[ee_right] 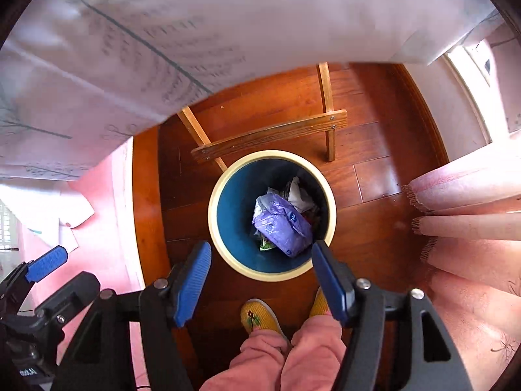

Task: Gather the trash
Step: 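Raise both open tools back over the table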

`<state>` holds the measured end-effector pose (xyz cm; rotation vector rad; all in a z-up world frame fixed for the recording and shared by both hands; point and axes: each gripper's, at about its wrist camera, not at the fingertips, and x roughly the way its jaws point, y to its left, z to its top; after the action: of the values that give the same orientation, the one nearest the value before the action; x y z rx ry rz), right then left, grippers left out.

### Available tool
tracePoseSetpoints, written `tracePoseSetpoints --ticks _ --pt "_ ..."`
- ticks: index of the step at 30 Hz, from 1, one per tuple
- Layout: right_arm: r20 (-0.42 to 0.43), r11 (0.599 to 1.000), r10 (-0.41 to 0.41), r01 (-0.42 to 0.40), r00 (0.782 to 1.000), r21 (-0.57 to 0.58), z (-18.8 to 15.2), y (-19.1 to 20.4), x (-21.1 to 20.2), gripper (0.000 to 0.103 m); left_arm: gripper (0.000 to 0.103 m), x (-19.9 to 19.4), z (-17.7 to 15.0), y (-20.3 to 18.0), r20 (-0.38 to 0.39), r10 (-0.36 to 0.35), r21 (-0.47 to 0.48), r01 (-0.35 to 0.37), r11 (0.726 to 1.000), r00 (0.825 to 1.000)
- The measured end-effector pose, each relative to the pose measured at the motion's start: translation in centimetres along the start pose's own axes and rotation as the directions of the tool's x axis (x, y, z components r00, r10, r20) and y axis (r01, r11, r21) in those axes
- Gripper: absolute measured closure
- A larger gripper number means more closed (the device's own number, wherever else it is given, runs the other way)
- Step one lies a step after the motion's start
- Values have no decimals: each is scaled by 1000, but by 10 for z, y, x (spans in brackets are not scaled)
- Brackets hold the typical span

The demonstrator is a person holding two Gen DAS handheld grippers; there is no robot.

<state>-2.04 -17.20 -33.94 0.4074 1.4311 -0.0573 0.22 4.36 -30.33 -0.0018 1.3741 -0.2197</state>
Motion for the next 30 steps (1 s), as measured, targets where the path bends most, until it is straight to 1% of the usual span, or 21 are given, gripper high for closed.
tracePoseSetpoints --ticks 5,7,10,13,16,20,22,23,24,25,27,30 --pt "66 1000 5 -4 998 -16 -6 20 -87 38 8 -93 10 -3 115 -14 9 13 1000 993" --pt "101 1000 8 -6 995 -22 -6 29 -120 38 8 -127 16 -5 161 -22 21 19 1000 987" --pt "156 999 19 -14 988 -31 -3 42 -164 38 8 -175 26 -7 230 -45 58 33 998 972" --pt "243 998 15 1 970 -65 6 55 -206 38 8 -217 39 -12 302 -69 105 39 994 951" --pt "345 996 8 24 938 -86 21 67 -243 38 8 -249 53 -16 360 -99 151 47 987 928" --pt "446 996 20 19 895 -82 47 76 -283 38 8 -277 78 -22 411 -99 162 34 986 906" --pt "482 995 25 23 876 -93 60 80 -298 38 8 -288 91 -20 446 -97 139 38 990 890" --pt "499 994 26 29 866 -102 68 82 -305 38 8 -294 98 -20 459 -95 123 43 992 883" --pt "511 993 26 36 859 -112 76 84 -311 38 8 -297 106 -19 465 -91 104 48 993 881" --pt "520 992 25 44 854 -120 84 85 -315 38 8 -297 115 -17 464 -87 85 54 995 882" --pt "534 989 27 53 845 -135 103 87 -321 38 8 -290 138 -16 447 -96 62 76 995 889" --pt "545 986 36 59 838 -155 140 83 -320 38 8 -277 172 -18 440 -81 26 78 997 894"
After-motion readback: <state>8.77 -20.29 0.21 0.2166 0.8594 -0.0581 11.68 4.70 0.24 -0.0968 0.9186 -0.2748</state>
